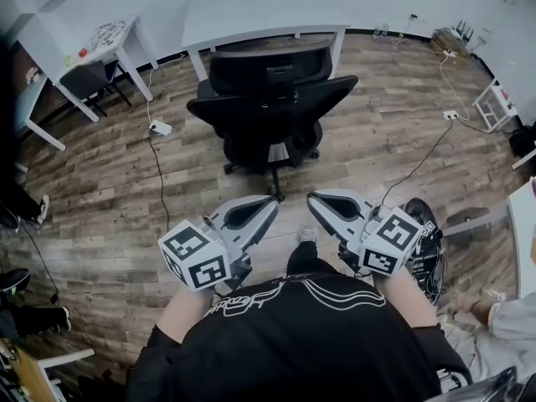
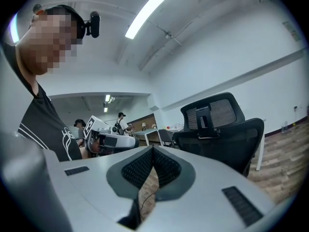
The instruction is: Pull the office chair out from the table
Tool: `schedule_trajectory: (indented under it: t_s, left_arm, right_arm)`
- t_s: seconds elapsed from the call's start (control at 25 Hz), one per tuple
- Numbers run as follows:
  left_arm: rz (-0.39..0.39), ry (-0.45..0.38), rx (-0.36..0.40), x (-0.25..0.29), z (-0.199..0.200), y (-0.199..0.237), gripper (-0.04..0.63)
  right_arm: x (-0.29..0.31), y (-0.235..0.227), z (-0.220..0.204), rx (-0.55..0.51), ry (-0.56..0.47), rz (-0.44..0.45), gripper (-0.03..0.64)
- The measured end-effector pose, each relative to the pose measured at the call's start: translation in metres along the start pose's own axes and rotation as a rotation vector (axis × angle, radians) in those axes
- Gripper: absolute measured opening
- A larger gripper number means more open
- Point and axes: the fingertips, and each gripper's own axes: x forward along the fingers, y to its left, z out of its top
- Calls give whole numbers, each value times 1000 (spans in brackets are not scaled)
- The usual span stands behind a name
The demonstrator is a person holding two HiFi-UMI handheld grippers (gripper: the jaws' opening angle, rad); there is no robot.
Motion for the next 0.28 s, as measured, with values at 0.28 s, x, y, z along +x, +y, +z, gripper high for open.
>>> schedule_trajectory:
  t_s: [0.28]
  left_arm:
    - [5,5,2,5,-4,2,6]
  right_arm:
    - [-1,-6,-6,22,2,-6,34]
